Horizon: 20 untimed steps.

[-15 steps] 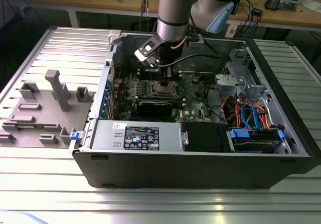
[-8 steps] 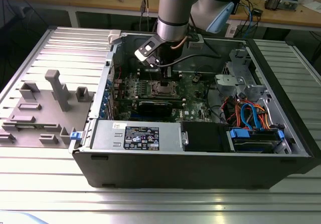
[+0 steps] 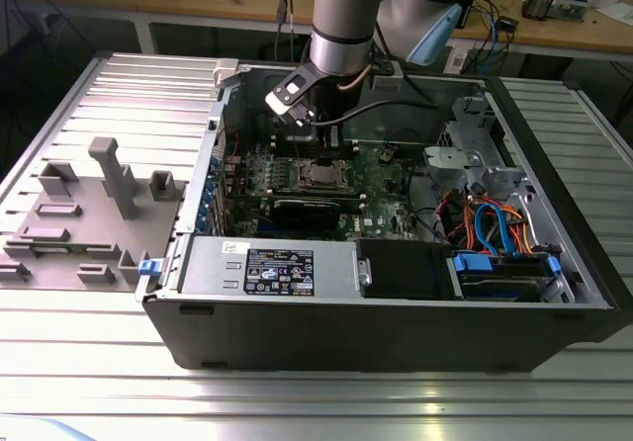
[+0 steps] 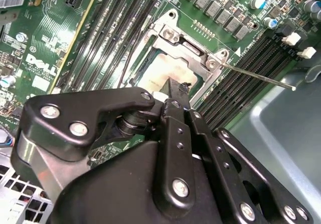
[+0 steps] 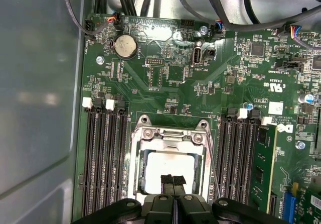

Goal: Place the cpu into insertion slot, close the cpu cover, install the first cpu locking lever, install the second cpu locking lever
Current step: 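Install the first cpu locking lever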

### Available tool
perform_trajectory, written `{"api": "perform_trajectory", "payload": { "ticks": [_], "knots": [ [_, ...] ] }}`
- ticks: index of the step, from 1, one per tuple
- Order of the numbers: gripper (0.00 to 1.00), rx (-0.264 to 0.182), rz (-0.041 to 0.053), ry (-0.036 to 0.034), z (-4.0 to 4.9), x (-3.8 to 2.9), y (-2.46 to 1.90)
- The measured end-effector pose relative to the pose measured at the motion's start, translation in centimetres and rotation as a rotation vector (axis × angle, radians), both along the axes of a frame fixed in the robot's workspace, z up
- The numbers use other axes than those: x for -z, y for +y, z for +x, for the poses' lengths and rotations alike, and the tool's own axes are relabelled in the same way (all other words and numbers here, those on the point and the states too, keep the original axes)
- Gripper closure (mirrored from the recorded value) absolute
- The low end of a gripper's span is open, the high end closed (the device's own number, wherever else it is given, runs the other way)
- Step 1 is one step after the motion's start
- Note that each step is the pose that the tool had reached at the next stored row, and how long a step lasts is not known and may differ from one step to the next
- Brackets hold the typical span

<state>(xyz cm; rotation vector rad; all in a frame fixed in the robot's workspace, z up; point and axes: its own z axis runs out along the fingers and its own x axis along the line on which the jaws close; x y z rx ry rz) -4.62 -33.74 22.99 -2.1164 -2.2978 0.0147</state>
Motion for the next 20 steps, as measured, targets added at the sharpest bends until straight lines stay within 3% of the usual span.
{"api": "perform_trajectory", "payload": {
  "ticks": [7,10,13,17,20],
  "knots": [
    [0.89,0.000,-0.0001,0.0001,0.00,-1.26,0.00],
    [0.89,0.000,0.0001,0.0000,0.00,-2.12,0.00],
    [0.89,0.000,0.0001,0.0000,0.00,-3.54,0.00],
    [0.89,0.000,-0.0007,-0.0001,0.00,-3.69,0.00],
    [0.89,-0.027,-0.0020,-0.0002,0.00,-3.69,0.00]
  ]
}}
